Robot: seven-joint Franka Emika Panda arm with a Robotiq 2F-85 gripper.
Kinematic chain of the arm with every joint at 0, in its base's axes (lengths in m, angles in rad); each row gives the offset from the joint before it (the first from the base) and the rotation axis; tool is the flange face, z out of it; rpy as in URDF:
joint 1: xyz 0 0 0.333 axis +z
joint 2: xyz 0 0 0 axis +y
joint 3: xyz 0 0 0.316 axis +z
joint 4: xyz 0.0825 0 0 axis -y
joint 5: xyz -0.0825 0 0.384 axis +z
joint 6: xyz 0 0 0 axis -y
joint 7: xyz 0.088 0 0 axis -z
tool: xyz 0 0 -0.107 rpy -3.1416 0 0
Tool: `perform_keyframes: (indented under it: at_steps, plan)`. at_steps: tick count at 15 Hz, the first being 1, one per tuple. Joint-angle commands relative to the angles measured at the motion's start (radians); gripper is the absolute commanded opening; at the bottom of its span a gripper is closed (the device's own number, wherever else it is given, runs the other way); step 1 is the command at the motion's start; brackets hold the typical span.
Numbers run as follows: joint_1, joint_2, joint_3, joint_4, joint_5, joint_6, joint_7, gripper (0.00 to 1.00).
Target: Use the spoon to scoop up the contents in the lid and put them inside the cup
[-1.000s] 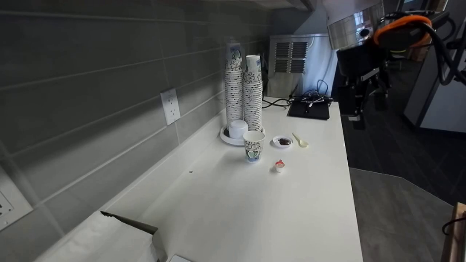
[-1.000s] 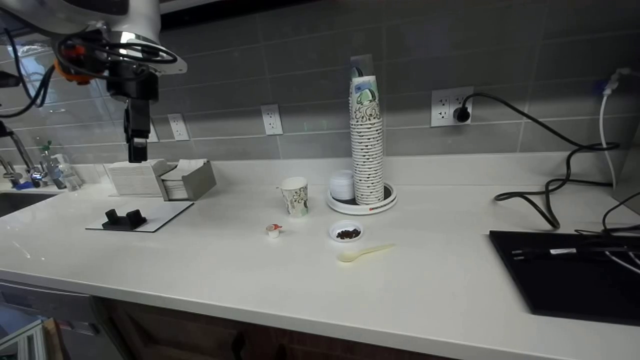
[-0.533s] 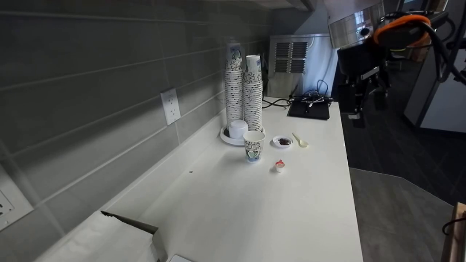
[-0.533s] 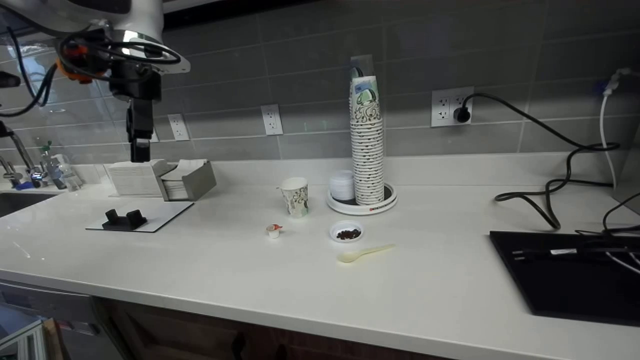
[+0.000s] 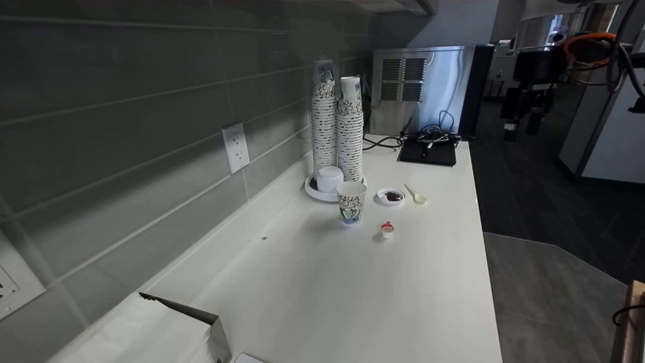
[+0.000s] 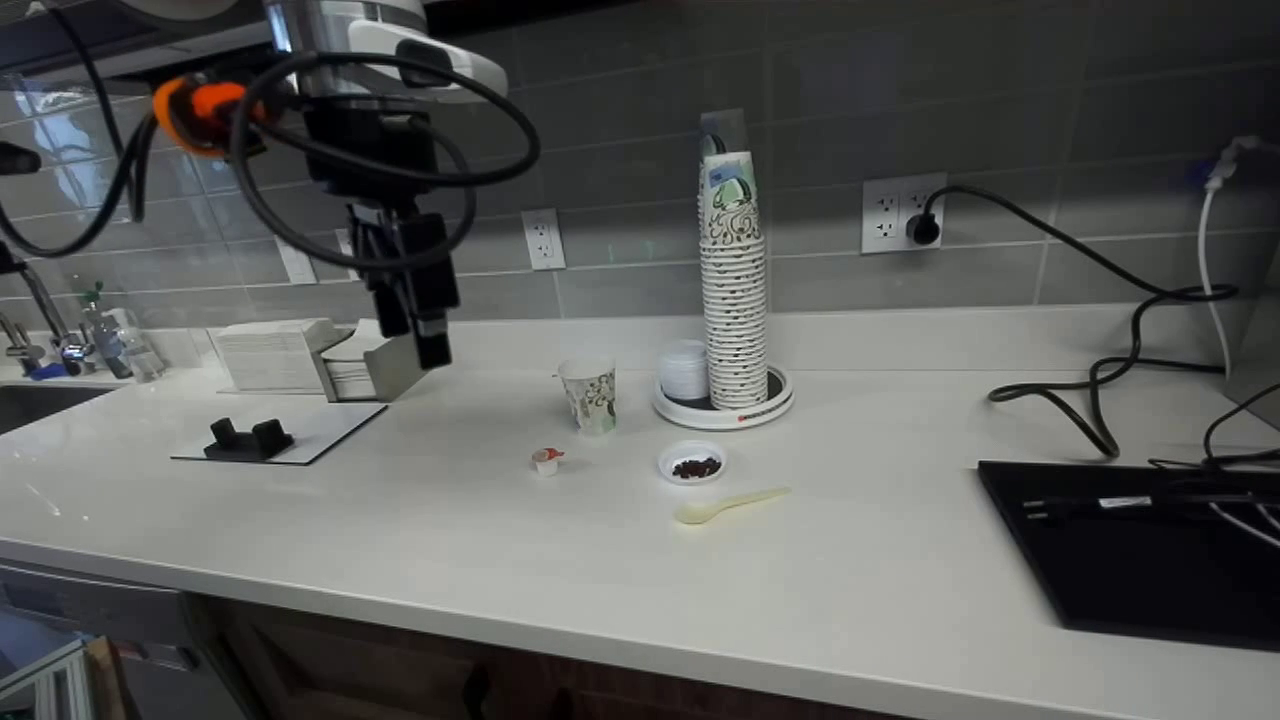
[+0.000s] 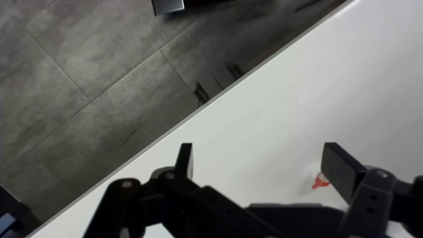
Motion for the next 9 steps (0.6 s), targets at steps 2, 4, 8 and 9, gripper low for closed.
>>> perform_keyframes:
  at_steps: [2, 4, 8, 9]
  plan:
    - [-0.066, 0.115, -0.077, 0.010, -0.006, 0.322, -0.041, 1.00]
    - [-0.053, 0.234, -0.110, 0.072, 0.038, 0.387, -0.105, 1.00]
    - [-0.077, 0.214, -0.089, 0.043, 0.014, 0.384, -0.082, 1.00]
    - [-0.075, 0.229, -0.088, 0.052, 0.014, 0.384, -0.081, 1.00]
